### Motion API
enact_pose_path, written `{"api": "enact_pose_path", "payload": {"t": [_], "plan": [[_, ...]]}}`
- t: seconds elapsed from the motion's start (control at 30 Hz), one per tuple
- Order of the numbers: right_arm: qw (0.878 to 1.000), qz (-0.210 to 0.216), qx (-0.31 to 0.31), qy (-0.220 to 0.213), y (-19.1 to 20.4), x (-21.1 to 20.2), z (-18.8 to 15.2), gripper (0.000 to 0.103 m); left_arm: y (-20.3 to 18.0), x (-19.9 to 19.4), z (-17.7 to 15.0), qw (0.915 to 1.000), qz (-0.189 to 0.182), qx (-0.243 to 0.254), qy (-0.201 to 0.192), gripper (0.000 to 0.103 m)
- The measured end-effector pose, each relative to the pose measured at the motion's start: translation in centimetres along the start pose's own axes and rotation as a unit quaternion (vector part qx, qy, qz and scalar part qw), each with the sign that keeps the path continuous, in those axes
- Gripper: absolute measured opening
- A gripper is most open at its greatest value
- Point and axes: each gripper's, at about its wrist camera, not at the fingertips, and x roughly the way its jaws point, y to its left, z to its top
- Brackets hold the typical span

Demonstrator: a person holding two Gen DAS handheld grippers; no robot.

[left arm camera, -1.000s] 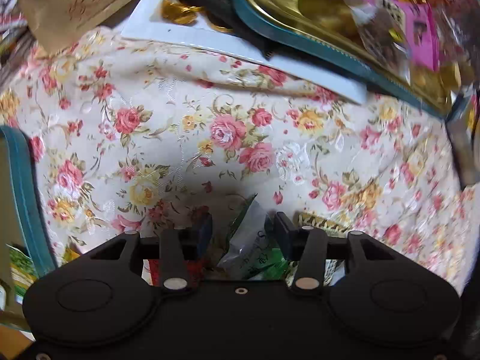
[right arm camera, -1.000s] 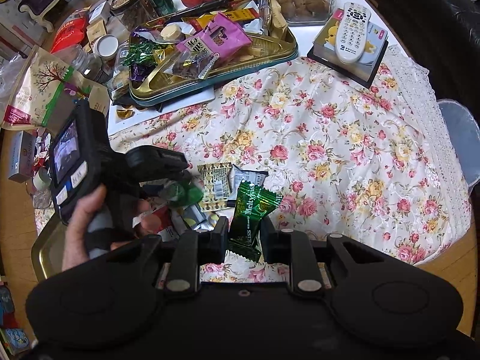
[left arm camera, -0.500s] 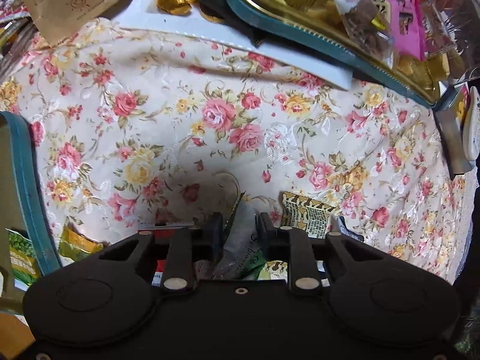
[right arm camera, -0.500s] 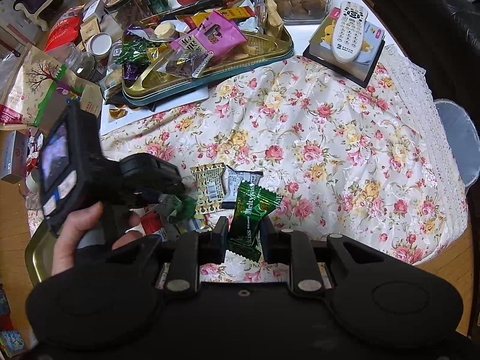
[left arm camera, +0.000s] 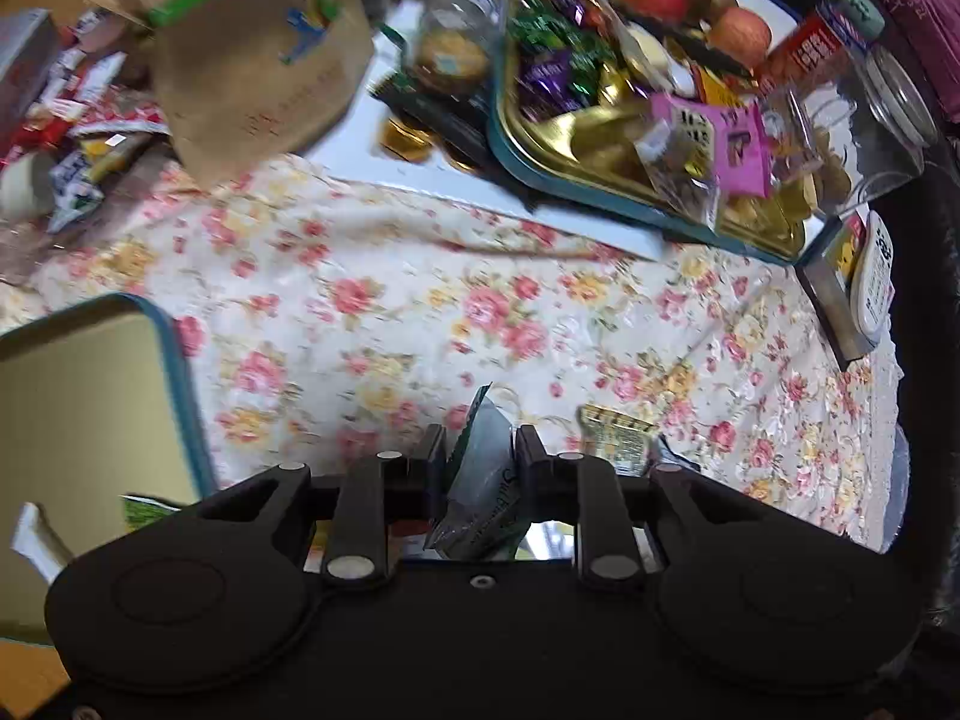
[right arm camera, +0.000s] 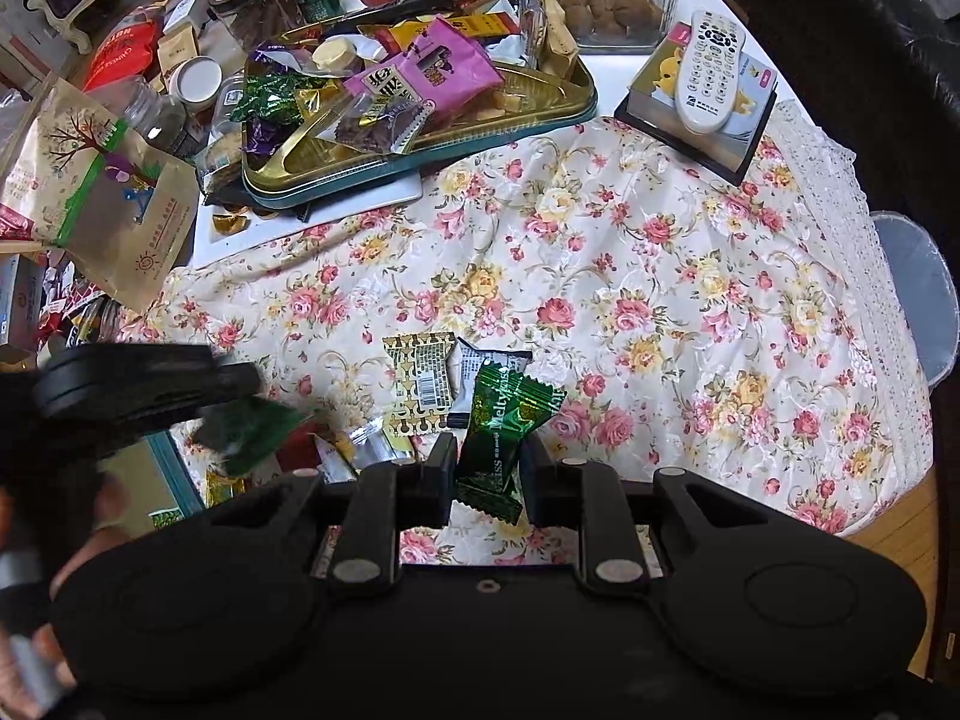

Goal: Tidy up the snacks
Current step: 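Carry both snacks over the gold tin tray and open both tools to drop them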

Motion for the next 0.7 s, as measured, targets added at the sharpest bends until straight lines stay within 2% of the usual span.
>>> {"api": "enact_pose_path", "payload": {"t": [0.17, 0.37, 0.57, 0.7], "plan": [[1.000, 0.003, -0.022, 0.005, 2.3, 0.4, -0.1, 0.023, 2.7, -2.8, -0.7, 0.9992, 0.030, -0.001, -0.026, 0.032], [0.997, 0.025, -0.071, 0.008, 8.0, 0.7, -1.2, 0.023, 7.7, -5.6, -1.9, 0.9941, 0.087, -0.020, -0.062, 0.032], [0.987, 0.049, -0.152, 0.007, 14.6, 1.5, -4.1, 0.023, 14.7, -6.2, -2.7, 0.9898, 0.123, -0.057, -0.043, 0.032], [0.975, 0.064, -0.213, 0.002, 18.0, 2.0, -6.6, 0.023, 18.8, -7.0, -2.7, 0.9882, 0.122, -0.079, -0.049, 0.033]]}}
